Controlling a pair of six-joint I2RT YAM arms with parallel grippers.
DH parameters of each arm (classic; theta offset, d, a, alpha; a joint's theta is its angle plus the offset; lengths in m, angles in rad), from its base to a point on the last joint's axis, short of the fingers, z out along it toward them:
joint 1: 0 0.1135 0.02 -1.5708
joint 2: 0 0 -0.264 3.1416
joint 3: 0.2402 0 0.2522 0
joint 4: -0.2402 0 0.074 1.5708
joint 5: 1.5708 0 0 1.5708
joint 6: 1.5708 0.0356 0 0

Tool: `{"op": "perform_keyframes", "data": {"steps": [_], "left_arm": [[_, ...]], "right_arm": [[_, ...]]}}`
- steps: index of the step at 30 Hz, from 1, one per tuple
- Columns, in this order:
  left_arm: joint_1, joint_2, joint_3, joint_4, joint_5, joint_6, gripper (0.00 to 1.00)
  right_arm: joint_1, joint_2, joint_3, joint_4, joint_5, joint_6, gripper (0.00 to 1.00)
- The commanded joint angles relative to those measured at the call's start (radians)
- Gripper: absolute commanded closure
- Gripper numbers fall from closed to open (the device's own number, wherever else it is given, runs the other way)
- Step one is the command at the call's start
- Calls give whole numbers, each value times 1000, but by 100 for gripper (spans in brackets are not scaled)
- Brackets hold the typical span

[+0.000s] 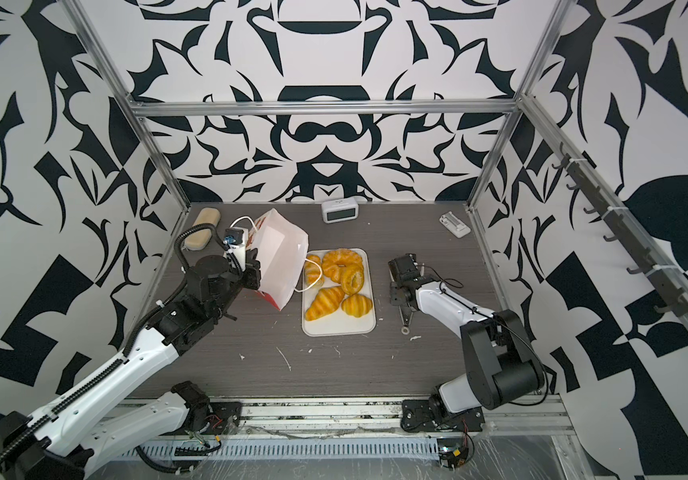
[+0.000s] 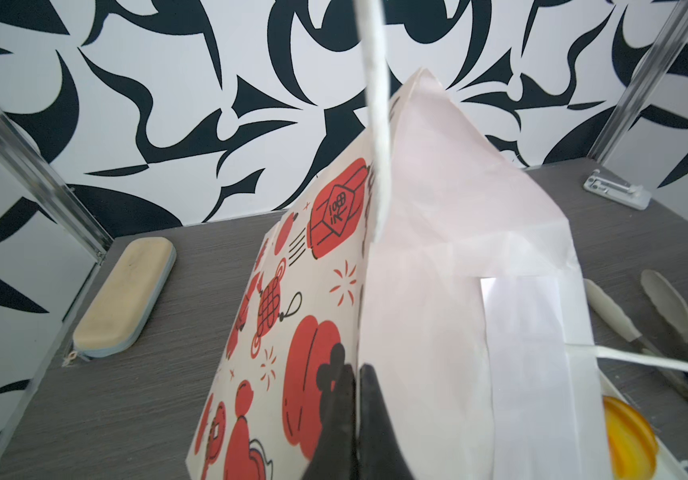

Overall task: Take the fake bread out of the paper bag
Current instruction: 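Draw the right tongs back from the tray while the left gripper lifts the bag upright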

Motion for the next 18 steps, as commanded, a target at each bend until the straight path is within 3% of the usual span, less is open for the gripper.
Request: {"op": "perform_keyframes", "data": {"steps": [1, 7, 11, 18], "left_arm": [[-2, 3, 85, -124, 30, -159, 100], [-2, 60, 204, -262, 65, -298, 100], [-1, 73, 221, -257, 119, -372, 100], [1, 93, 241, -269, 111, -417, 100]], "right_arm": [[-4, -79, -19, 25, 54, 19, 25], [-6, -137, -53, 31, 69, 9, 24], [-6, -159, -59, 17, 65, 4, 24], [-6, -182, -64, 16, 50, 5, 24]]}}
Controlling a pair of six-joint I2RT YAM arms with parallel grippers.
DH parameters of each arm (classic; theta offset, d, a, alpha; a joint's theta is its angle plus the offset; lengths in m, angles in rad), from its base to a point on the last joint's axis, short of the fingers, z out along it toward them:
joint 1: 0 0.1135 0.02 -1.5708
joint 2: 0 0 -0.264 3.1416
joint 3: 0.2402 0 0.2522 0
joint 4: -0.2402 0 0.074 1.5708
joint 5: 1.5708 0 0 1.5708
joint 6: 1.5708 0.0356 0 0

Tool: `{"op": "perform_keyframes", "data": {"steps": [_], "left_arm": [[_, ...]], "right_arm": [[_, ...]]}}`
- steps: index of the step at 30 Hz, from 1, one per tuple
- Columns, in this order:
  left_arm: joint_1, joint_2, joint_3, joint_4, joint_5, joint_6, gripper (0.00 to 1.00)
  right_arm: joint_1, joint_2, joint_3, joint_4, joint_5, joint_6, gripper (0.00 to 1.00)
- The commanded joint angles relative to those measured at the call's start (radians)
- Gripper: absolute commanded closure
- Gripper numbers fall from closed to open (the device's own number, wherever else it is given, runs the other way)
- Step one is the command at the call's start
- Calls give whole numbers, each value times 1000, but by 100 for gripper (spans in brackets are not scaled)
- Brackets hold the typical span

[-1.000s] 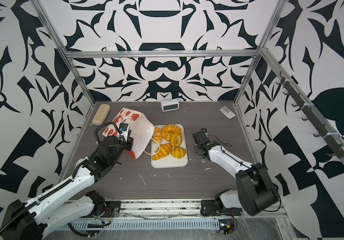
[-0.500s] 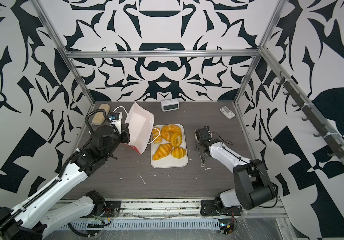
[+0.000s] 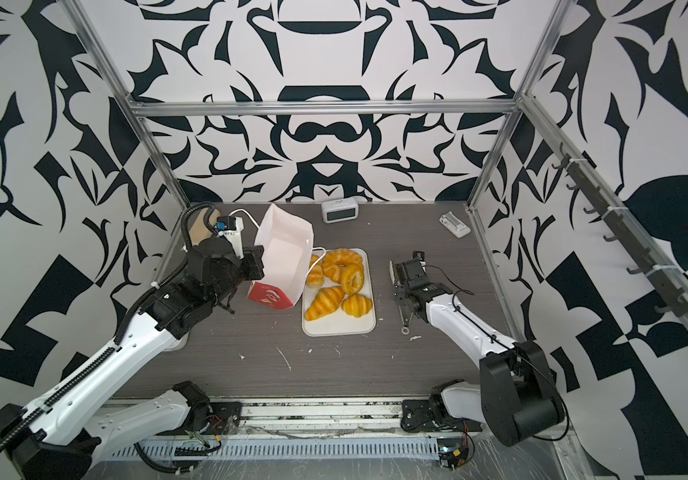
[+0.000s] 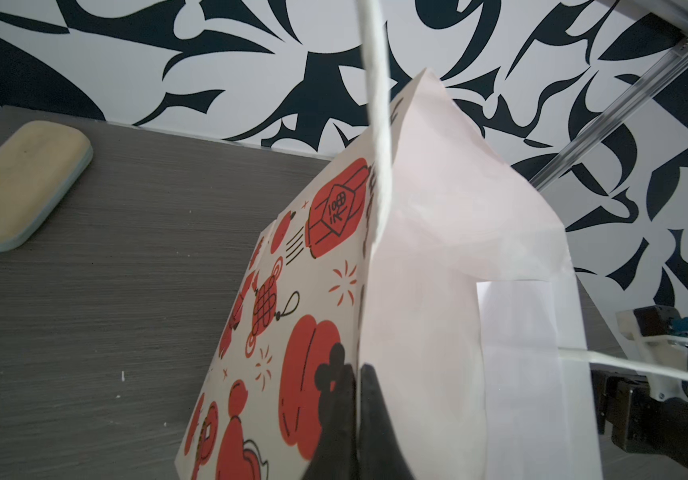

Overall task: Take the fake bread out of the paper bag
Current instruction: 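Draw the right tongs back from the tray while the left gripper lifts the bag upright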

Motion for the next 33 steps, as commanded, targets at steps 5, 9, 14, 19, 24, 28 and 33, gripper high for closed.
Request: {"op": "perform_keyframes", "data": {"steps": [5, 9, 14, 19, 24, 28, 33], "left_arm": [[17, 18, 30, -24, 16, -70, 100], [65, 18, 4, -11, 42, -75, 100], [182, 36, -22, 18, 174, -75, 99], [250, 89, -4, 16, 240, -21, 96], [298, 148, 18, 17, 305, 12, 93], [311, 159, 27, 20, 304, 23, 83], [318, 141, 45, -3, 272, 38, 51]], "right_arm": [[-4, -10, 0, -3, 3, -3, 24], [-4, -4, 2, -4, -1, -3, 24], [-4, 9, 3, 3, -10, -1, 24], [-4, 17, -2, 11, -27, 8, 24], [-4, 22, -9, 17, -39, 16, 25], [-4, 18, -11, 17, -43, 17, 25], [-4, 7, -15, 21, -47, 16, 25]]}}
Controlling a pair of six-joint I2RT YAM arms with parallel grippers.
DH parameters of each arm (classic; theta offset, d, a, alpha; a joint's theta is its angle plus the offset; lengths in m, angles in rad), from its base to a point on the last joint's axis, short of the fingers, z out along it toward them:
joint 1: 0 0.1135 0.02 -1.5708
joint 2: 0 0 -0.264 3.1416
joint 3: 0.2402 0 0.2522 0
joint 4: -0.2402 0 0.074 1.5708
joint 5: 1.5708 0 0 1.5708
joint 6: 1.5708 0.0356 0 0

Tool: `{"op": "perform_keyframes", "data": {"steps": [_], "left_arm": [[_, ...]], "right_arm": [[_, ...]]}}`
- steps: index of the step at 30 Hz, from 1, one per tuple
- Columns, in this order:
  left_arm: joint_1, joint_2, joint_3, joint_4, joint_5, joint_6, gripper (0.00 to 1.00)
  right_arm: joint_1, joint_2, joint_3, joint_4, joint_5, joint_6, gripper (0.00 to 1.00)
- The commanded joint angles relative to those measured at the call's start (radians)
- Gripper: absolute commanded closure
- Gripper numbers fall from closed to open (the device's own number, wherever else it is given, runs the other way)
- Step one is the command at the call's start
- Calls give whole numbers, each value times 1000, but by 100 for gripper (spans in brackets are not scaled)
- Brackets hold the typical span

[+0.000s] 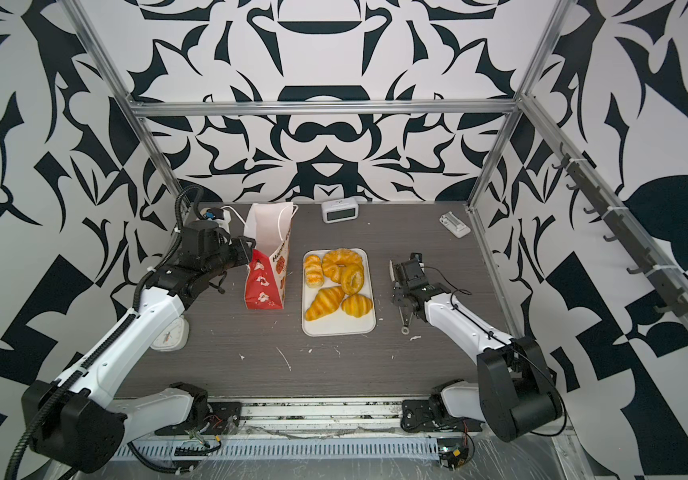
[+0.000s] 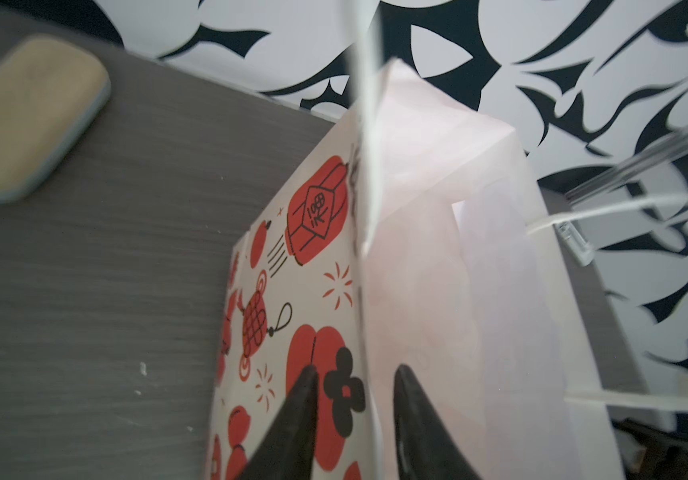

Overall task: Take the fake bread out of the paper bag
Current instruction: 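Draw the right tongs back from the tray while the left gripper lifts the bag upright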

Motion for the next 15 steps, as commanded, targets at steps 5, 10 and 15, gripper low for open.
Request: {"op": "perform_keyframes", "data": {"steps": [5, 10, 15], "left_arm": [[19, -39, 35, -46, -26, 22, 24], [29, -74, 36, -59, -42, 29, 16], [34, -114, 40, -70, -49, 21, 10]], "right_arm": [[-4, -19, -9, 16, -6, 10, 25], [-4, -21, -13, 19, -9, 12, 25], [-4, -25, -16, 21, -11, 13, 25]]}}
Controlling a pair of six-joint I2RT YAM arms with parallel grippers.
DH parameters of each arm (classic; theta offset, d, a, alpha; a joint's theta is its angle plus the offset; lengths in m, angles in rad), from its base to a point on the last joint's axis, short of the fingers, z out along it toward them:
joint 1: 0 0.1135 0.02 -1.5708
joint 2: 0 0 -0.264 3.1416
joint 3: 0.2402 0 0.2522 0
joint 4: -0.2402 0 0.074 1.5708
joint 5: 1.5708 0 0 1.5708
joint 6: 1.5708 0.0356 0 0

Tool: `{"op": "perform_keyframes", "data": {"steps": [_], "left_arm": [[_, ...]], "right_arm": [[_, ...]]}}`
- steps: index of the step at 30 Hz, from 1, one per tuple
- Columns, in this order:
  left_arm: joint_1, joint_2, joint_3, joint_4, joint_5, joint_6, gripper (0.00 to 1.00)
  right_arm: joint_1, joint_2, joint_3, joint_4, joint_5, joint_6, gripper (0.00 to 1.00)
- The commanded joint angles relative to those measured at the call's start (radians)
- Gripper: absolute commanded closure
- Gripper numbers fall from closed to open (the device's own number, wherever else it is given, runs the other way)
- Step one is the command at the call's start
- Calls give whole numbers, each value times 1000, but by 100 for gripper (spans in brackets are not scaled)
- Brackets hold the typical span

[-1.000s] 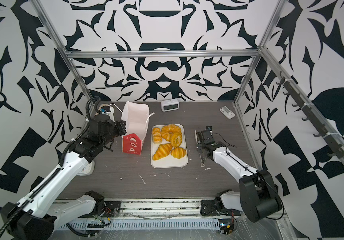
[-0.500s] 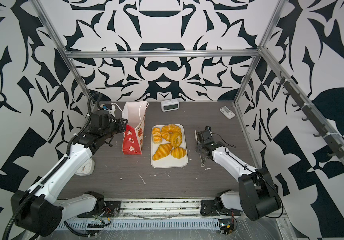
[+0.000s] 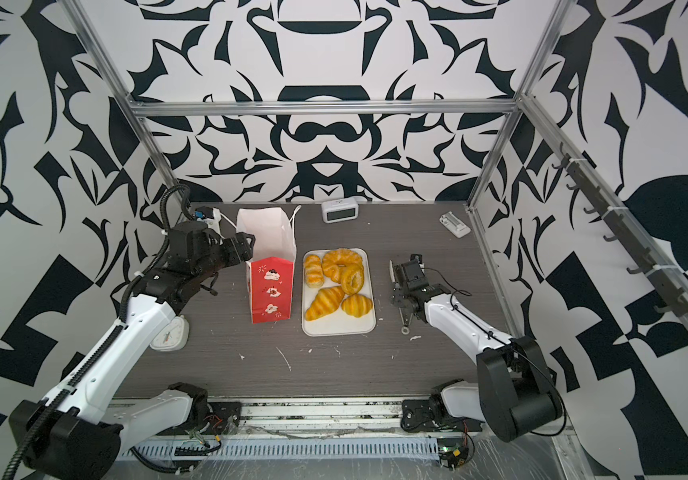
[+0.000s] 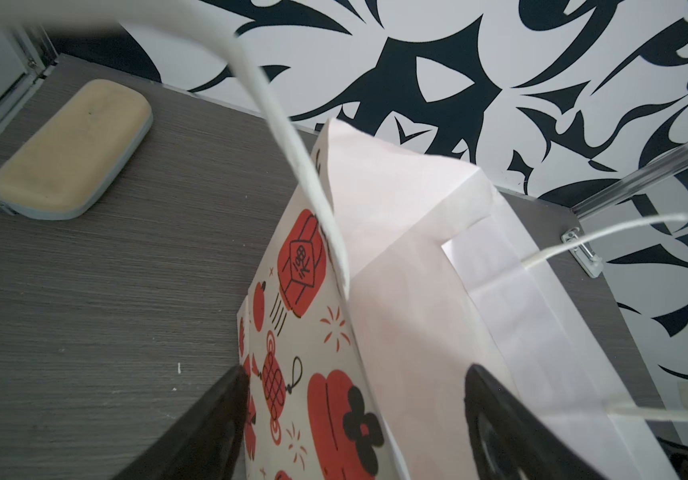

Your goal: Take the fake bread out of the paper bag

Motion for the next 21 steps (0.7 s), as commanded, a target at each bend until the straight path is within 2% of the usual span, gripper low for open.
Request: {"op": "perform_keyframes", "data": {"steps": [1, 3, 6, 10, 14, 18, 21], "left_arm": [[6, -45, 31, -23, -15, -11, 8], [6, -64, 22, -14, -21, -25, 6], [7, -84, -21, 37, -28, -26, 13], [11, -66, -35, 69, -7, -47, 12], [11, -65, -45, 103, 6, -56, 12], [10, -61, -53, 113, 9, -55, 12], [11, -54, -62, 122, 20, -56, 12]], "right_arm": [[-3, -27, -9, 15, 0, 10, 25], [-3, -27, -11, 16, 1, 9, 25], [-3, -29, -14, 19, 5, 9, 26], [-4, -38, -14, 9, 6, 2, 26], [10, -116, 0, 1, -51, -37, 27], [93, -242, 64, 1, -142, -59, 29], [187, -256, 173, 19, -226, -58, 30]]}}
